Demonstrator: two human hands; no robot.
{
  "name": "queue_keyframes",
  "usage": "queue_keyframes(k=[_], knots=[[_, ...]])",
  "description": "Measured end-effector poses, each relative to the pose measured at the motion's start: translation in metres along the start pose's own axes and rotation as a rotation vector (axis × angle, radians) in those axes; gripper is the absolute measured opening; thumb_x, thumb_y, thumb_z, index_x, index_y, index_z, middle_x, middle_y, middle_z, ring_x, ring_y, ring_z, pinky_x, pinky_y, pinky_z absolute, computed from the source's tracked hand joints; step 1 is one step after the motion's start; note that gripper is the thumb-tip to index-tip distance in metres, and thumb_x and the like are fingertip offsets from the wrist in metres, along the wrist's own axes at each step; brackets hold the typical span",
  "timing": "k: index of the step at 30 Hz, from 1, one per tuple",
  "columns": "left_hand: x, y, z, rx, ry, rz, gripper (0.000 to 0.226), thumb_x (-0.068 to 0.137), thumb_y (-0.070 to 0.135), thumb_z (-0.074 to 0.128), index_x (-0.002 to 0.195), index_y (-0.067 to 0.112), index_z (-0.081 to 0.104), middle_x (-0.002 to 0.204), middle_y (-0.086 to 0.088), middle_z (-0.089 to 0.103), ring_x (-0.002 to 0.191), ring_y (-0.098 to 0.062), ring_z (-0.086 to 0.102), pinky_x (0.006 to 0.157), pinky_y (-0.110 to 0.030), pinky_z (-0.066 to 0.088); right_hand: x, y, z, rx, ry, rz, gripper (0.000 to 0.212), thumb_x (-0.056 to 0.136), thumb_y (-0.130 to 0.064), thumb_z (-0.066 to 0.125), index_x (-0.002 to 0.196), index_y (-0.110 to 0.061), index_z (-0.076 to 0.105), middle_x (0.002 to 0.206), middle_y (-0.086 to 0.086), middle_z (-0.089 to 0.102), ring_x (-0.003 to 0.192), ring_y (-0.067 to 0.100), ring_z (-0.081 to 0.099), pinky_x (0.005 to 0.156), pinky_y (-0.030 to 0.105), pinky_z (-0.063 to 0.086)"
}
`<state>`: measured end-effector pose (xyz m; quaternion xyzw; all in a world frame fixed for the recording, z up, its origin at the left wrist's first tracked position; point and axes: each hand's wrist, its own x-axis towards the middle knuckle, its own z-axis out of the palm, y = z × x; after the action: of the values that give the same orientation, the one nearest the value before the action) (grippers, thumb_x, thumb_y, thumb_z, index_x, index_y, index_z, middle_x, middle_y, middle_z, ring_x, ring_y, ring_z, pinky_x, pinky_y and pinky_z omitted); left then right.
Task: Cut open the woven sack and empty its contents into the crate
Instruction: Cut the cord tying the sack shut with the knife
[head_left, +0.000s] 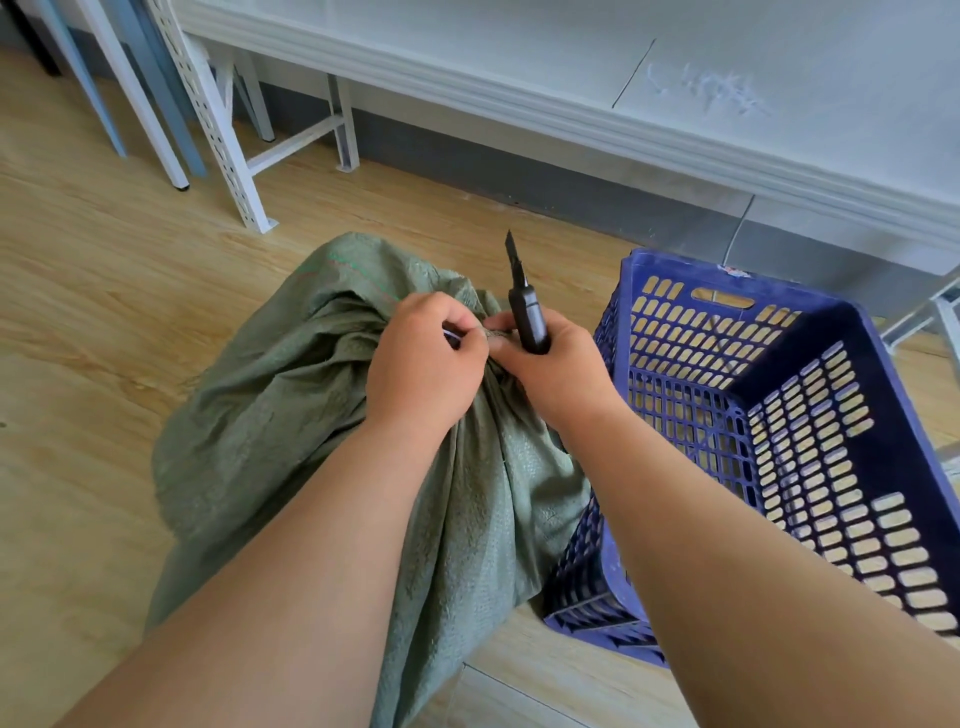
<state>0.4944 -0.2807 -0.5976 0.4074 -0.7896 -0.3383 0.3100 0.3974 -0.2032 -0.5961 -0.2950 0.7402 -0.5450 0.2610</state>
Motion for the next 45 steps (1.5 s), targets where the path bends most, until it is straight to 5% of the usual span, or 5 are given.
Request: queue_keyframes(k=[5,15,29,35,45], knots=[[0.007,0.005,-0.007,-0.150,-0.090,-0.253,0.017,0.066,0.037,0.075,0.066,0.024,0.063,0.063,0.012,0.059,0.059,-0.004,0.053,0.051,-0.023,0.035,-0.008,0.001,0.002,0.197,-0.058,0.060,0.003,0.090,-0.015,0.068,0.092,-0.014,0.067,0.073,0.002,0.057,0.053,0.008,0.042,0.052,0.023,0.037],[0.011,0.006,-0.012,-0.298,-0.256,-0.451,0.009,0.075,0.016,0.071,0.070,0.021,0.066,0.074,0.009,0.061,0.070,-0.004,0.052,0.059,-0.020,0.037,-0.006,0.002,0.000,0.119,-0.121,0.067,0.009,0.084,-0.016,0.075,0.089,-0.014,0.068,0.066,0.000,0.051,0.050,0.011,0.041,0.048,0.025,0.040],[0.003,-0.002,-0.009,-0.147,-0.236,-0.133,0.010,0.080,0.019,0.074,0.076,0.026,0.069,0.079,0.006,0.069,0.071,-0.007,0.062,0.065,-0.018,0.047,-0.010,0.008,0.006,0.203,0.050,0.098,0.008,0.087,-0.012,0.069,0.087,-0.019,0.066,0.070,-0.003,0.057,0.055,0.010,0.049,0.052,0.023,0.045],[0.010,-0.006,-0.002,-0.242,-0.095,-0.256,0.017,0.080,0.021,0.075,0.068,0.030,0.066,0.068,0.017,0.062,0.061,0.006,0.054,0.050,0.001,0.036,-0.015,0.006,-0.004,-0.181,0.176,0.077,0.050,0.094,-0.057,0.040,0.131,-0.024,0.049,0.126,0.005,0.053,0.111,0.020,0.053,0.097,0.039,0.042],[0.013,-0.001,0.008,-0.179,-0.019,-0.197,0.005,0.079,0.019,0.074,0.083,0.024,0.073,0.080,0.003,0.070,0.072,-0.010,0.061,0.069,-0.017,0.041,-0.050,0.012,0.003,-0.381,0.121,0.094,0.029,0.097,-0.051,0.036,0.121,-0.037,0.047,0.098,0.002,0.067,0.089,0.024,0.062,0.074,0.037,0.048]])
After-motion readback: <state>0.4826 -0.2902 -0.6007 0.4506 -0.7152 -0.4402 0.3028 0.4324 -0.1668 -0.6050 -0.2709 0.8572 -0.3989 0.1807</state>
